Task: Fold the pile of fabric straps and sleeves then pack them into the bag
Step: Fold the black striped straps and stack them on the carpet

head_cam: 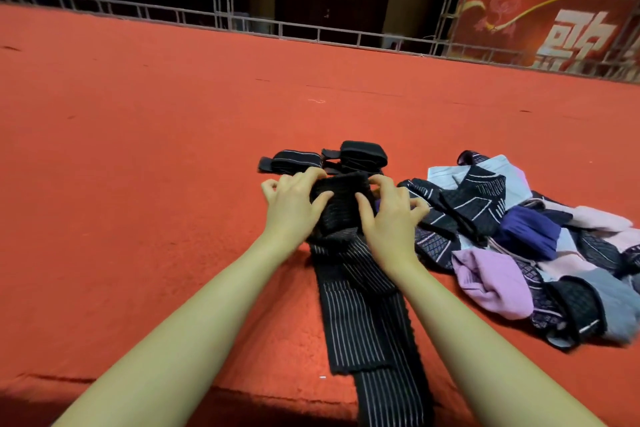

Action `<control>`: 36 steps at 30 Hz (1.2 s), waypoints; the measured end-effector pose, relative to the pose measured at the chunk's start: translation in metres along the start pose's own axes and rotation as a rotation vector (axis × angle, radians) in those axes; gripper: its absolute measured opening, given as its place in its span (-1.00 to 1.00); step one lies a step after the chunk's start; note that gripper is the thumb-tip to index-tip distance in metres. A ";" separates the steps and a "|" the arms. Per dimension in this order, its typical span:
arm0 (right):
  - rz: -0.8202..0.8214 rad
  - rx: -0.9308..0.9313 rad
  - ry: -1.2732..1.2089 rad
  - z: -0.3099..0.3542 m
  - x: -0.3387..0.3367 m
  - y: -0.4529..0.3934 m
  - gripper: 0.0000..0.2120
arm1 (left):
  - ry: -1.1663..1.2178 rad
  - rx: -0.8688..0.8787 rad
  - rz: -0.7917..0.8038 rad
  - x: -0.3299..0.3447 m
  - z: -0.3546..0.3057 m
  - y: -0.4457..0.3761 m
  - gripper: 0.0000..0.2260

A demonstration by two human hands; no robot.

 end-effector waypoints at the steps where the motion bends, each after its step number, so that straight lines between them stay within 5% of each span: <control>1: 0.009 -0.014 0.020 0.001 0.007 -0.006 -0.73 | -0.036 0.010 -0.015 0.002 0.004 -0.008 -0.78; 6: -0.007 -0.098 0.131 0.007 0.051 -0.050 -0.72 | -0.178 0.070 -0.069 0.019 0.031 -0.060 -0.82; 14: 0.090 -0.143 0.104 -0.009 0.164 -0.142 -0.74 | -0.314 -0.012 0.064 0.085 0.106 -0.169 -0.74; 20: 0.207 -0.102 0.127 -0.034 0.232 -0.171 -0.78 | -0.509 0.002 0.210 0.144 0.146 -0.228 -0.74; 24: 0.426 -0.091 0.330 -0.047 0.274 -0.158 -0.75 | -0.549 -0.011 0.364 0.175 0.165 -0.230 -0.69; 29: 0.381 -0.210 0.421 -0.053 0.281 -0.138 -0.74 | -0.171 0.058 0.153 0.171 0.168 -0.192 -0.68; 31: 0.388 -0.242 0.402 -0.053 0.278 -0.133 -0.65 | -0.192 0.143 0.116 0.166 0.160 -0.174 -0.62; 36: 0.777 -0.165 0.328 -0.060 0.297 -0.112 -0.53 | -0.372 -0.064 0.539 0.194 0.185 -0.145 -0.55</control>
Point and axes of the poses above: each hand's wrist, its own y-axis away from the middle knuckle, its own x-axis out of the palm, z = x × y, the point moved 8 cm from there along -y, towards the middle knuckle, and after that the axes turned 4 degrees about z, right-handed, at the moved point
